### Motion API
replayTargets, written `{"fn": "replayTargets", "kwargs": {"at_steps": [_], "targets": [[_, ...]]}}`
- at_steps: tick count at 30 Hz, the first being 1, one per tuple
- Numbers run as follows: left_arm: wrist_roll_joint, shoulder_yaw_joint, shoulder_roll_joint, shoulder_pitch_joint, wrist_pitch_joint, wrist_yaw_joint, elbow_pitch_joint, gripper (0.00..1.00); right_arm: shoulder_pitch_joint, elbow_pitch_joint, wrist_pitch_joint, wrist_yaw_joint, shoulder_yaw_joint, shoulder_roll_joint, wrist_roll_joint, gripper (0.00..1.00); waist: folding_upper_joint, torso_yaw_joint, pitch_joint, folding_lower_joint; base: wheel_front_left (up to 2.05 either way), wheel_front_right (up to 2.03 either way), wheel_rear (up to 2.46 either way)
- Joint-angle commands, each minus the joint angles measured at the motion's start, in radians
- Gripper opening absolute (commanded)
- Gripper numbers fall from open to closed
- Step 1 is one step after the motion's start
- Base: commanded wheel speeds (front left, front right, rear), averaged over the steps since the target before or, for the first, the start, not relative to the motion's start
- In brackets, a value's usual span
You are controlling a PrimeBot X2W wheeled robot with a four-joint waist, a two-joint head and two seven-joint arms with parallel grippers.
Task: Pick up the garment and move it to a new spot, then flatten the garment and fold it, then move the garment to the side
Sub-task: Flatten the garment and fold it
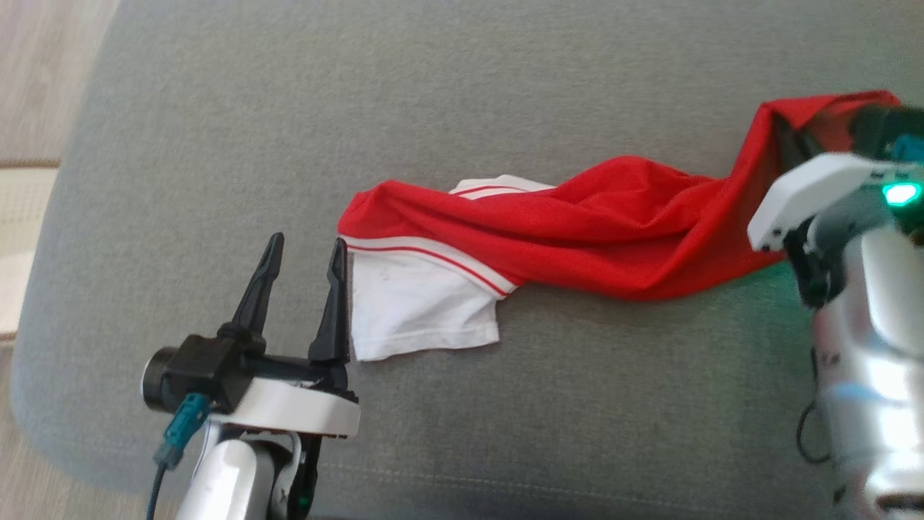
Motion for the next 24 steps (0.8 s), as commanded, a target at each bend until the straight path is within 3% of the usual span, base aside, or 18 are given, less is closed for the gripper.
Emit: {"fn": "replayTargets", "kwargs": {"at_steps": [1,7,9,10,18,24], "targets": [[-0.009,0.022,-0.001,-0.038,-0.012,0.007,-0.039,1.00,-0.063,-0.009,-0.018,-0.001,0.010,-0.013,-0.013,0.00,-0.0001,0.018,0.016,0.0000,0.00,0.00,0.00],[-0.015,0.007,-0.001,-0.054,-0.012,0.009,-0.048,1.00,-0.222,0.186,-0.065,-0.001,-0.048,-0.033,-0.096,0.00,-0.0001,0.049,0.047,0.0000,0.00,0.00,0.00],[-0.018,0.001,-0.001,-0.060,-0.012,0.009,-0.048,1.00,-0.264,0.239,-0.077,-0.001,-0.067,-0.035,-0.123,0.57,-0.0001,0.057,0.056,0.0000,0.00,0.00,0.00],[-0.019,-0.002,-0.001,-0.063,-0.012,0.011,-0.049,1.00,-0.286,0.262,-0.088,-0.001,-0.078,-0.036,-0.132,1.00,-0.0001,0.059,0.062,0.0000,0.00,0.00,0.00],[-0.018,0.005,-0.001,-0.066,-0.012,0.020,-0.040,1.00,-0.382,0.370,-0.221,-0.001,-0.129,-0.010,-0.171,1.00,-0.0001,0.034,0.060,0.0000,0.00,0.00,0.00],[-0.009,0.020,-0.001,-0.055,-0.012,0.020,-0.045,1.00,-0.374,0.391,-0.295,-0.001,-0.114,-0.005,-0.127,1.00,-0.0001,-0.020,0.039,0.0000,0.00,0.00,0.00]]}}
